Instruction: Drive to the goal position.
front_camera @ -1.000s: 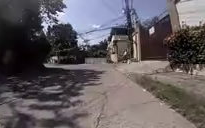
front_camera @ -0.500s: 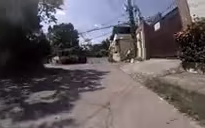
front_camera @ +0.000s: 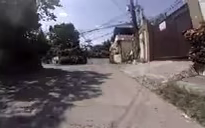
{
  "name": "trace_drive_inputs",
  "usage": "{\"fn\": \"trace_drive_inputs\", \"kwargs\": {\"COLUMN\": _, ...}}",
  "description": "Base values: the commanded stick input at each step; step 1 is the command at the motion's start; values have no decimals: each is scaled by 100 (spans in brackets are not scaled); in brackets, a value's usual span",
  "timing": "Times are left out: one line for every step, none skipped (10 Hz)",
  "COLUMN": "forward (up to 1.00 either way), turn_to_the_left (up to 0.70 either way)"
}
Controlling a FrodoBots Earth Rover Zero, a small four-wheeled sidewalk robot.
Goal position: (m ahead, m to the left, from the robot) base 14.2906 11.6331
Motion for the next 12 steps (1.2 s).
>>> {"fn": "trace_drive_inputs", "kwargs": {"forward": 100, "turn_to_the_left": 0}}
{"fn": "trace_drive_inputs", "kwargs": {"forward": 100, "turn_to_the_left": 0}}
{"fn": "trace_drive_inputs", "kwargs": {"forward": 100, "turn_to_the_left": 0}}
{"fn": "trace_drive_inputs", "kwargs": {"forward": 100, "turn_to_the_left": 0}}
{"fn": "trace_drive_inputs", "kwargs": {"forward": 100, "turn_to_the_left": 0}}
{"fn": "trace_drive_inputs", "kwargs": {"forward": 100, "turn_to_the_left": 0}}
{"fn": "trace_drive_inputs", "kwargs": {"forward": 100, "turn_to_the_left": 0}}
{"fn": "trace_drive_inputs", "kwargs": {"forward": 100, "turn_to_the_left": 0}}
{"fn": "trace_drive_inputs", "kwargs": {"forward": 100, "turn_to_the_left": 0}}
{"fn": "trace_drive_inputs", "kwargs": {"forward": 100, "turn_to_the_left": 0}}
{"fn": "trace_drive_inputs", "kwargs": {"forward": 100, "turn_to_the_left": 0}}
{"fn": "trace_drive_inputs", "kwargs": {"forward": 100, "turn_to_the_left": 0}}
